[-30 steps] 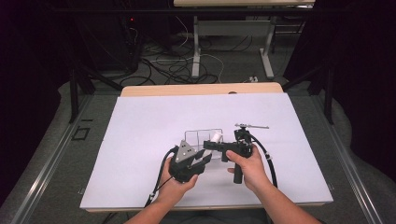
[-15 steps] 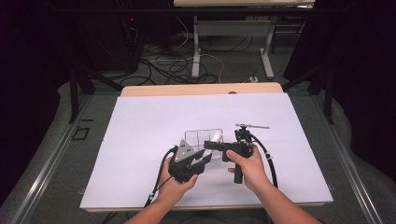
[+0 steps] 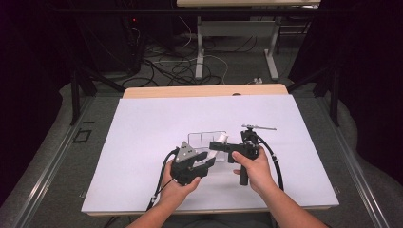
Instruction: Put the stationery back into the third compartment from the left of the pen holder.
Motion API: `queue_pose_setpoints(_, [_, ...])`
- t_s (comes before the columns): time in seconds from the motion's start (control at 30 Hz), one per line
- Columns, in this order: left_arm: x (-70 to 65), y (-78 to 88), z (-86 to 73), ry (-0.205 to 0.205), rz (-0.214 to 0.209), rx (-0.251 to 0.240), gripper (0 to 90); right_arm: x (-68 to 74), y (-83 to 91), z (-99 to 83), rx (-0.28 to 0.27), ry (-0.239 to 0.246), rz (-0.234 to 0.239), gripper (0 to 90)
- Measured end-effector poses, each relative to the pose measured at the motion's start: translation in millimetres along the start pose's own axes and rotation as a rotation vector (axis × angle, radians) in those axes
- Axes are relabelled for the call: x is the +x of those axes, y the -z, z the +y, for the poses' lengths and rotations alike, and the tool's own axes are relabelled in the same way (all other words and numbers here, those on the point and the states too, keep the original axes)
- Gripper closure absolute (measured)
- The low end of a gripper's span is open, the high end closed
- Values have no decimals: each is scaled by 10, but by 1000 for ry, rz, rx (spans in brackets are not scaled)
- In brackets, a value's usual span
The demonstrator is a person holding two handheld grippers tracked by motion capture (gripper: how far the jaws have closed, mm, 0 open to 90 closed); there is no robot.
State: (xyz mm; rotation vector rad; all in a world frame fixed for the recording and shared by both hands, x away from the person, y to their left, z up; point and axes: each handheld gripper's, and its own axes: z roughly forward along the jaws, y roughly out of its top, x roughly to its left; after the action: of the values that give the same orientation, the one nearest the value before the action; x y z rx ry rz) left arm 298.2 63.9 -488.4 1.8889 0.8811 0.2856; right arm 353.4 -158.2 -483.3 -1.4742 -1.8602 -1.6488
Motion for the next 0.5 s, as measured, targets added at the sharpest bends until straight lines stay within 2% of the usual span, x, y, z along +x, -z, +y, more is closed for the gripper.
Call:
queue_pose_setpoints(0.03, [0, 2, -3, 12, 3, -10, 599, -9, 7, 3, -4, 9, 3, 679])
queue_pose_setpoints(0.07, [16, 19, 2, 6, 2, 1, 591, -6, 9, 7, -11, 7, -2, 679])
queue_pose_setpoints(0.2, [38, 47, 3, 26, 17, -1, 560, -12, 40, 29, -28, 17, -18, 680])
queue_pose_setpoints(0.27, [54, 68, 3, 29, 23, -4, 548, -13, 58, 42, -42, 23, -22, 680])
queue_pose_setpoints(0.3, [64, 79, 3, 28, 25, -9, 538, -8, 67, 57, -69, 26, -35, 680])
queue_pose_setpoints(0.37, [80, 101, 6, 38, 33, -15, 535, -10, 83, 68, -67, 31, -42, 680])
queue_pose_setpoints(0.43, [103, 119, 12, 43, 40, -21, 527, -13, 86, 88, -98, 37, -53, 680])
queue_pose_setpoints(0.47, [121, 128, 15, 38, 46, -22, 520, -26, 102, 97, -93, 53, -55, 680])
queue_pose_setpoints(0.5, [136, 133, 18, 40, 50, -28, 512, -19, 102, 106, -100, 48, -60, 679])
